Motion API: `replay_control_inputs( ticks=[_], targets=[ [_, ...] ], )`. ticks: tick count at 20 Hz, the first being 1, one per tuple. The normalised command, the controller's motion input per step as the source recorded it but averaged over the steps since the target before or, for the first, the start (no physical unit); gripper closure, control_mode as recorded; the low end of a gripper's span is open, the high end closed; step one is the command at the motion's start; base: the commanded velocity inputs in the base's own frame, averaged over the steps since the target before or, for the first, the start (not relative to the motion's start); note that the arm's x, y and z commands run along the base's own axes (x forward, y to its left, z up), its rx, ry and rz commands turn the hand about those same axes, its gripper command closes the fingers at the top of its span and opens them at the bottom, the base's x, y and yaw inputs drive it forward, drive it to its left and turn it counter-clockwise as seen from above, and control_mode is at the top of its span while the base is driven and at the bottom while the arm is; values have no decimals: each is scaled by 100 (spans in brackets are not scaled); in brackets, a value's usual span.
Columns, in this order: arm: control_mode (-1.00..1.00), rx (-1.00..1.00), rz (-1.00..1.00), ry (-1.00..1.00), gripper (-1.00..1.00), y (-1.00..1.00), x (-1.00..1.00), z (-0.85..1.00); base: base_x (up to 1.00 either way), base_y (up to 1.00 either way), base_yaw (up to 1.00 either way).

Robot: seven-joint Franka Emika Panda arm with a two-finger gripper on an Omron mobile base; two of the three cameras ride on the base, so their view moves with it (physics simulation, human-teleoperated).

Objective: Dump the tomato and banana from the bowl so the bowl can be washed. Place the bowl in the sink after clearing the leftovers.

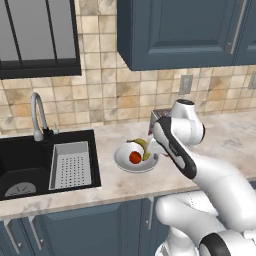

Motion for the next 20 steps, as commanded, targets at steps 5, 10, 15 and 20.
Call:
replay_control_inputs(
  ticks=[5, 10, 15, 20],
  targets=[
    [-100, 0, 0, 0, -100, 29, 40, -48, 0, 0, 0],
    [-100, 2, -6, 0, -100, 5, 57, -31, 0, 0, 0],
    [-100, 2, -5, 5, -100, 0, 41, -21, 0, 0, 0],
    [-100, 0, -3, 7, -100, -1, 5, -56, 0, 0, 0]
  ],
)
